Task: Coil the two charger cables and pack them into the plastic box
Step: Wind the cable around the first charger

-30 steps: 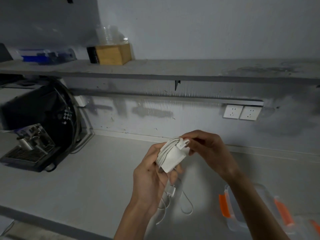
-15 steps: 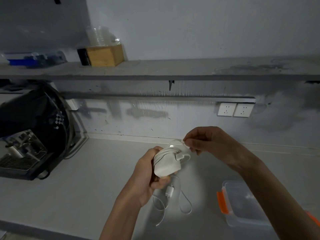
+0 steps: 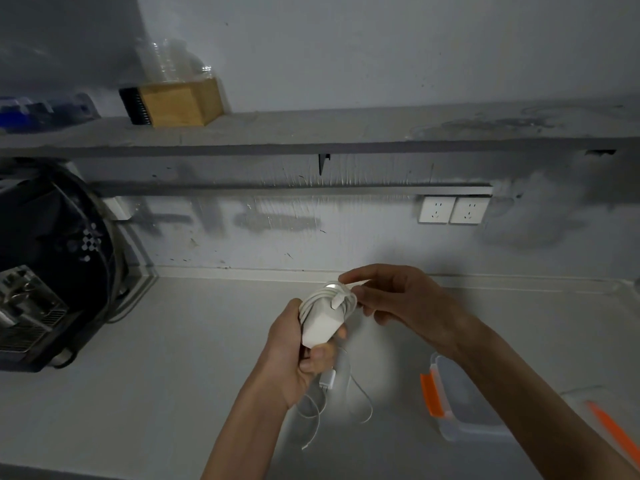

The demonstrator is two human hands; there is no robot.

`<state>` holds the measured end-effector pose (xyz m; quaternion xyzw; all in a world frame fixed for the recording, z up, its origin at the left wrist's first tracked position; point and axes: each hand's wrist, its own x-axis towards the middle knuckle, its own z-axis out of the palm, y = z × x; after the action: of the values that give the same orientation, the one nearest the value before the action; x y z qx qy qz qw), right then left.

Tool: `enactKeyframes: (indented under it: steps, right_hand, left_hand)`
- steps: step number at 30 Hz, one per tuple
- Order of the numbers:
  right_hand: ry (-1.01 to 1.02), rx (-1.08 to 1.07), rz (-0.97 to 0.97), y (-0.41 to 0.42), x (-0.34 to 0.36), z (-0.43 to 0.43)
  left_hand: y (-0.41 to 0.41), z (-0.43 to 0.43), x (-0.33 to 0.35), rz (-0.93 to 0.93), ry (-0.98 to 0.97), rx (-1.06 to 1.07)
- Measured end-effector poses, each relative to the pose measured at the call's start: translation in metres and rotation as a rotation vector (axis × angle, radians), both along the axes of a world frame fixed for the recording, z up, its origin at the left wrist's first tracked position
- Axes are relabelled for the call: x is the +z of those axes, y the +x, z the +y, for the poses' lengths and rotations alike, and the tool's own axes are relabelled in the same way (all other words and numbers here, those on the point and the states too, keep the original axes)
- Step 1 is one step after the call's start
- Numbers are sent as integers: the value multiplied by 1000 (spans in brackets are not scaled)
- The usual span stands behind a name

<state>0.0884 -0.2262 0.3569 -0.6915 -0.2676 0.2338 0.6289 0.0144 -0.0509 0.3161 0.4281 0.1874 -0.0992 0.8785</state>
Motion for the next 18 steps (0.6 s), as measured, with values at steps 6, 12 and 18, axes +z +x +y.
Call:
enactKeyframes:
  steps: [6,12,18]
  right_hand:
    - [116,-229,90,-6,-12,8]
    - [200,-317,-42,-17,-23,11]
    - [130,-553,-229,-18,-34,18]
  left_hand:
    - [12,-13,-3,65,-12,78]
    - [19,-28,-1,65,-8,219]
    - [27,-43,2,84,124,302]
